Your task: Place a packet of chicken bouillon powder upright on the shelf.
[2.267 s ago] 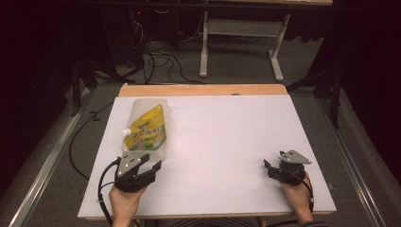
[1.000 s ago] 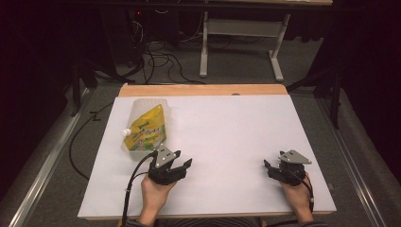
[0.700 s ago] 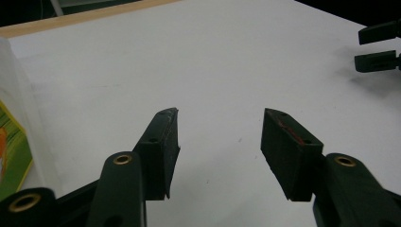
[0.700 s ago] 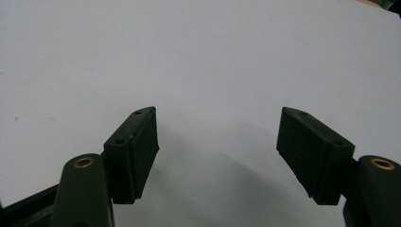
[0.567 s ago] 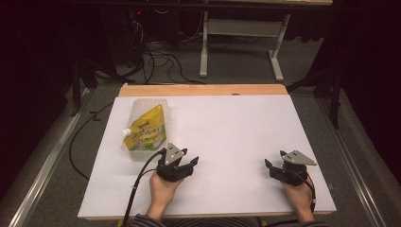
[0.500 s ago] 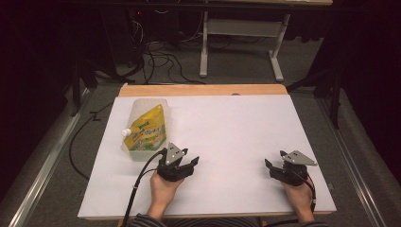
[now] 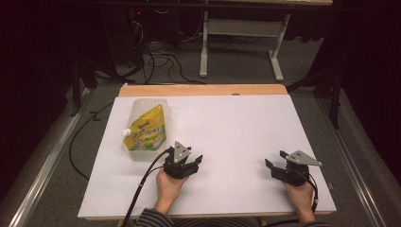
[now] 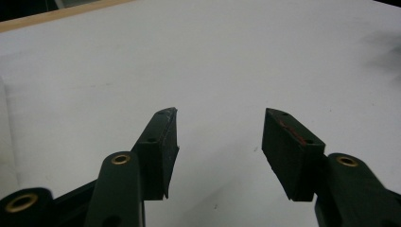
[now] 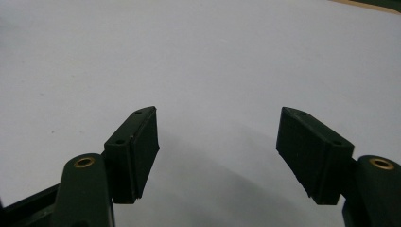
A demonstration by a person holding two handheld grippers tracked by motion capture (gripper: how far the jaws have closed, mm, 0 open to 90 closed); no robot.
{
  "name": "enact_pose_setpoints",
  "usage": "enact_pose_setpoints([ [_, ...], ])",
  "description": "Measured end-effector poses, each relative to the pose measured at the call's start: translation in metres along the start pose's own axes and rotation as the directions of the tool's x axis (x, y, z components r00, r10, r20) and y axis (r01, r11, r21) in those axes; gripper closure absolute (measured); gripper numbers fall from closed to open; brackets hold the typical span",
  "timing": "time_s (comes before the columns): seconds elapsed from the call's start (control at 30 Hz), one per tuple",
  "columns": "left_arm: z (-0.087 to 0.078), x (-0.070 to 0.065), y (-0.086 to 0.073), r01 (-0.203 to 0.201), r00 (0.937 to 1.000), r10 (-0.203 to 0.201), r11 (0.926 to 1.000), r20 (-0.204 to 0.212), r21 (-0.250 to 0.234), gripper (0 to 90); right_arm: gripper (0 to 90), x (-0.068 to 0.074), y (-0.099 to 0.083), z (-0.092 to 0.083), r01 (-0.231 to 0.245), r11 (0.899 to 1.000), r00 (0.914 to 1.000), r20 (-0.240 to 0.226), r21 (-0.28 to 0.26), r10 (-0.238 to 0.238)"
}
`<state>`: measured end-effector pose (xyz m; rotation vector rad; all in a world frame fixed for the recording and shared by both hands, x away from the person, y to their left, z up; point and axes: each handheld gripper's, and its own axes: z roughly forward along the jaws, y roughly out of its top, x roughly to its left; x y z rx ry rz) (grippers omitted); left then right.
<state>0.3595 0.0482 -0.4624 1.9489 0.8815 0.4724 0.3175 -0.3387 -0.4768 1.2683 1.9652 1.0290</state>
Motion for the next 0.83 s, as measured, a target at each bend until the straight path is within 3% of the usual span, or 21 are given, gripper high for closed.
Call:
enact_pose_setpoints([
  [0.33, 0.012, 0.001, -0.005, -0.016, 0.9994, 0.017, 0.9998, -0.032, 0.011, 46.4, 31.2, -0.001, 0.000, 0.000, 0.001, 1.000, 1.0000, -0.006, -0.005, -0.001],
  [0.5, 0.020, 0.000, -0.011, -0.017, 0.9973, 0.021, 0.9983, -0.070, 0.056, 43.4, 31.0, -0.001, 0.000, 0.000, -0.010, 1.000, 0.9998, -0.016, -0.005, 0.010],
  [0.83, 0.019, -0.003, -0.012, -0.042, 0.9955, 0.046, 0.9979, -0.083, 0.049, 43.0, 31.1, -0.002, -0.001, -0.001, -0.016, 1.000, 0.9997, -0.017, -0.008, 0.015],
])
